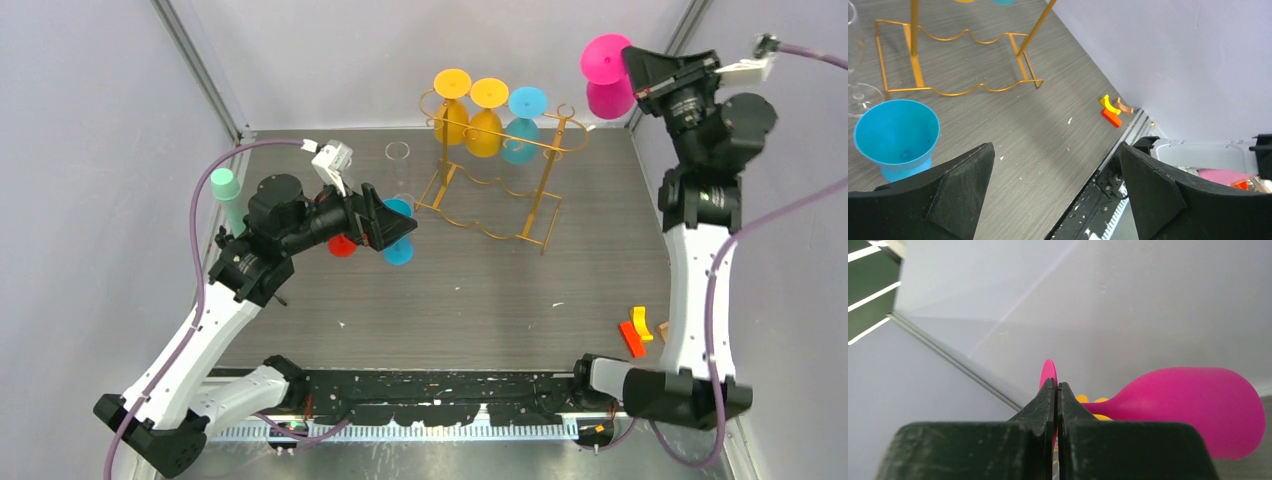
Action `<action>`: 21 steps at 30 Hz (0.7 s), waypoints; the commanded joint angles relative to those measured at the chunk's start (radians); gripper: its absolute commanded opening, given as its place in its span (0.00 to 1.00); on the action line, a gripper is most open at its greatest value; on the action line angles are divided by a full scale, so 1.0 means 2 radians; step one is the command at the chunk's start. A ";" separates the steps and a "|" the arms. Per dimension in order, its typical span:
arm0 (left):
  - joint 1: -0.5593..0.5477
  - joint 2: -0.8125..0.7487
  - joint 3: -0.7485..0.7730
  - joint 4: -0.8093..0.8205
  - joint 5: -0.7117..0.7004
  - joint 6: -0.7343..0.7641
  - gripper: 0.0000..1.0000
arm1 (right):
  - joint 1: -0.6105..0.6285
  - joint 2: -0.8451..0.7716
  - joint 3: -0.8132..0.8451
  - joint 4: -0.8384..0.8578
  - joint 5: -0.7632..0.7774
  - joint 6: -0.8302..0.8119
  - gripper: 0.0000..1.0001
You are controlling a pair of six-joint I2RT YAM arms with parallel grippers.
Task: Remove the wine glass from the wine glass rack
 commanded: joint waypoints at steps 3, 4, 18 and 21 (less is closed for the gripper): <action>0.002 -0.001 0.001 0.068 0.028 -0.054 1.00 | -0.002 -0.090 0.022 -0.028 -0.055 0.053 0.00; 0.001 -0.002 -0.001 0.074 0.030 -0.063 1.00 | -0.002 -0.105 0.014 -0.016 -0.061 0.089 0.00; 0.001 0.029 -0.024 0.186 0.048 -0.190 1.00 | 0.011 -0.219 -0.245 0.292 -0.159 0.502 0.00; 0.002 0.044 -0.022 0.204 0.035 -0.206 1.00 | 0.015 -0.212 -0.289 0.373 -0.159 0.577 0.00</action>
